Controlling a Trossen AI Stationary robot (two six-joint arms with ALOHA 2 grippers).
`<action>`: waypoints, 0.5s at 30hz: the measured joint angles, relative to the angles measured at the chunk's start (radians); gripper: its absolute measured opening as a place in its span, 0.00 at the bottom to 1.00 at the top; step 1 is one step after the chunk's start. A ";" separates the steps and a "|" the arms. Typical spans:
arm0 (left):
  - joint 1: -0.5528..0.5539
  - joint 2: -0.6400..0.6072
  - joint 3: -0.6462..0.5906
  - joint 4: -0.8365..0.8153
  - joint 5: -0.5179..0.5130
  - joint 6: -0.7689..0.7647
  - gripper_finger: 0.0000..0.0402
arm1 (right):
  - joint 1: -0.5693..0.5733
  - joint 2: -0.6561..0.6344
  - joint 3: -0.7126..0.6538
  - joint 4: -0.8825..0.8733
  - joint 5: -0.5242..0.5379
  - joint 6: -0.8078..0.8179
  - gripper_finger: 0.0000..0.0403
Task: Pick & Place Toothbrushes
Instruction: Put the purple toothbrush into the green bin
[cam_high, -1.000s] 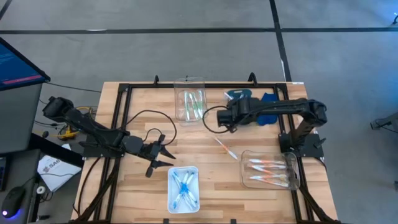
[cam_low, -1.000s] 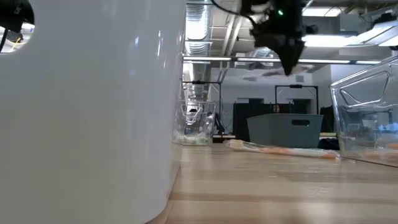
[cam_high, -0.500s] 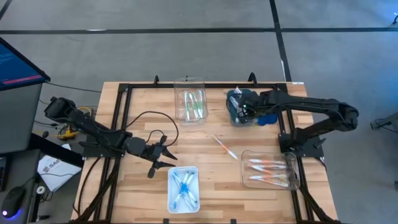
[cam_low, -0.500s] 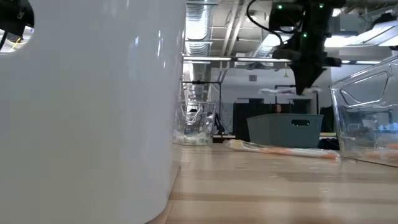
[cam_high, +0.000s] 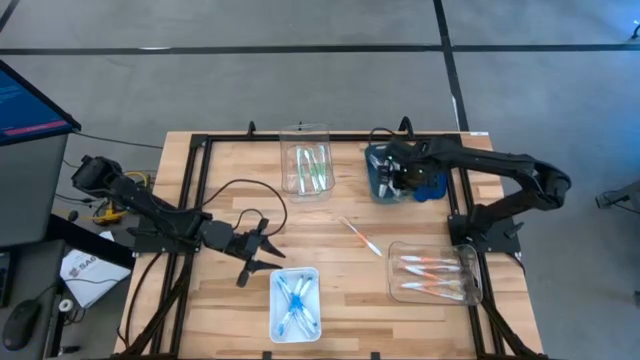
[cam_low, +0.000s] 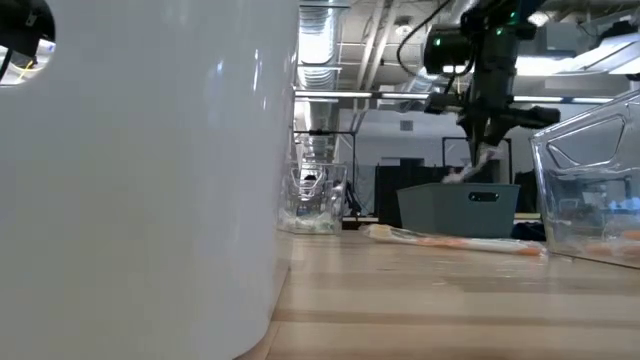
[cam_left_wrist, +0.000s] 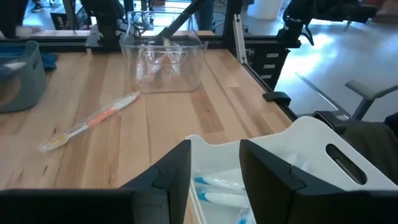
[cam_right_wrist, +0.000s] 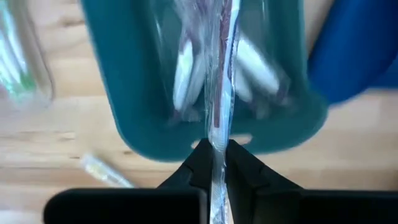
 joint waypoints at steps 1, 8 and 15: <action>-0.003 0.000 0.000 0.000 0.000 0.001 0.33 | -0.016 0.010 0.000 0.000 -0.044 0.016 0.05; -0.008 0.000 0.000 0.000 0.000 0.010 0.33 | -0.107 0.077 0.000 0.013 -0.156 0.032 0.05; -0.008 0.000 0.000 0.014 0.000 0.029 0.33 | -0.109 0.135 0.000 0.110 -0.064 0.127 0.05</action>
